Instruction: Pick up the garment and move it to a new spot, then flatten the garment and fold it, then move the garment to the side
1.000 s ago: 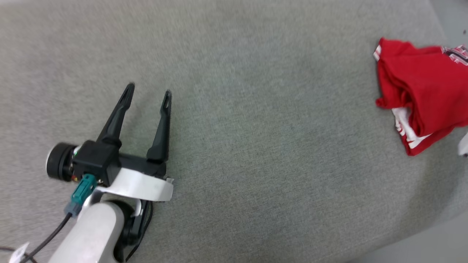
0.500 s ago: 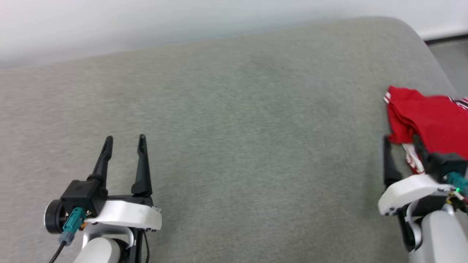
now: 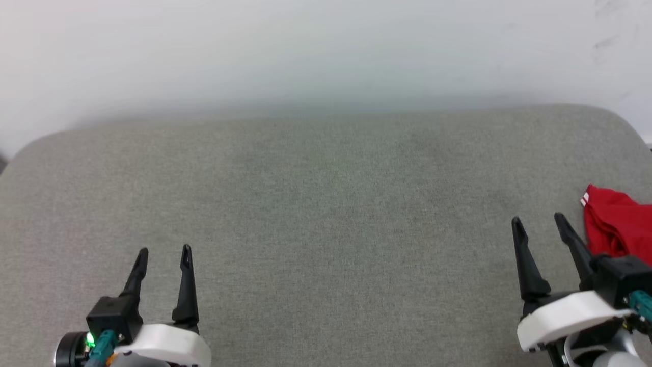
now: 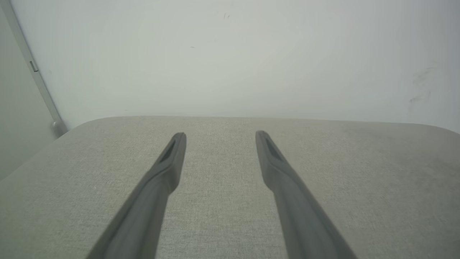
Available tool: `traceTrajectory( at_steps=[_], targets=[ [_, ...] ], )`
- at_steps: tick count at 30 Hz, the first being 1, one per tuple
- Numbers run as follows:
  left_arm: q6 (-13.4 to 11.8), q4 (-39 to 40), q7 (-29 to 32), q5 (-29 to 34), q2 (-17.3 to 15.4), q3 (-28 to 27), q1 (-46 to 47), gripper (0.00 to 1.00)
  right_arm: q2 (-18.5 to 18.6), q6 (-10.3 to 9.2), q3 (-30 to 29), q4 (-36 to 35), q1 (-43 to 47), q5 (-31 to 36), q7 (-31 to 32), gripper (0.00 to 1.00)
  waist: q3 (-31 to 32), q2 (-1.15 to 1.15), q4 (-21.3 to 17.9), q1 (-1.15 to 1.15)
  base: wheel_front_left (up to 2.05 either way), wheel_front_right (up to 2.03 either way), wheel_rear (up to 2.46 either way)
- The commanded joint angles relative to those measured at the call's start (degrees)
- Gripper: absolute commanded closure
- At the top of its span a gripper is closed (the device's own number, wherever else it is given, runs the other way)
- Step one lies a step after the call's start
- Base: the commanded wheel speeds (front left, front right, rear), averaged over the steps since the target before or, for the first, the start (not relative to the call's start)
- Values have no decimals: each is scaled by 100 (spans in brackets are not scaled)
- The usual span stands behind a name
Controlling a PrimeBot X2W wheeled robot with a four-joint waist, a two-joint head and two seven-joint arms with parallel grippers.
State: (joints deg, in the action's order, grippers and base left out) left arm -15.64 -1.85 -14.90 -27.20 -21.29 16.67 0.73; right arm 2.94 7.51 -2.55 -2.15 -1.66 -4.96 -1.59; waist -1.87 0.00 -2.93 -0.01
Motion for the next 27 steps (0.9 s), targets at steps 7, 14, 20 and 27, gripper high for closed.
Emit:
traceTrajectory(
  at_steps=[7, 14, 20, 27],
  targets=[
    [33, -68, 31, 28, -16, 171, -306, 0, -11, -4, -28, -566, 629, -71, 314, 0, 391, 0, 69, 1, 0, 0, 0],
    [68, -133, 15, 23, 34, 257, -358, 0, -12, -4, -26, -810, 953, -80, 525, 0, 513, 0, 100, 1, 0, 0, 0],
    [48, -125, 22, 38, -4, 277, -347, 0, -12, -4, -8, -840, 951, -106, 534, 0, 511, 0, 84, 1, 0, 0, 0],
    [39, -126, 37, 26, -27, 299, -285, 0, -12, -4, -4, -837, 939, -127, 471, 0, 508, 0, 78, 1, 0, 0, 0]
  ],
)
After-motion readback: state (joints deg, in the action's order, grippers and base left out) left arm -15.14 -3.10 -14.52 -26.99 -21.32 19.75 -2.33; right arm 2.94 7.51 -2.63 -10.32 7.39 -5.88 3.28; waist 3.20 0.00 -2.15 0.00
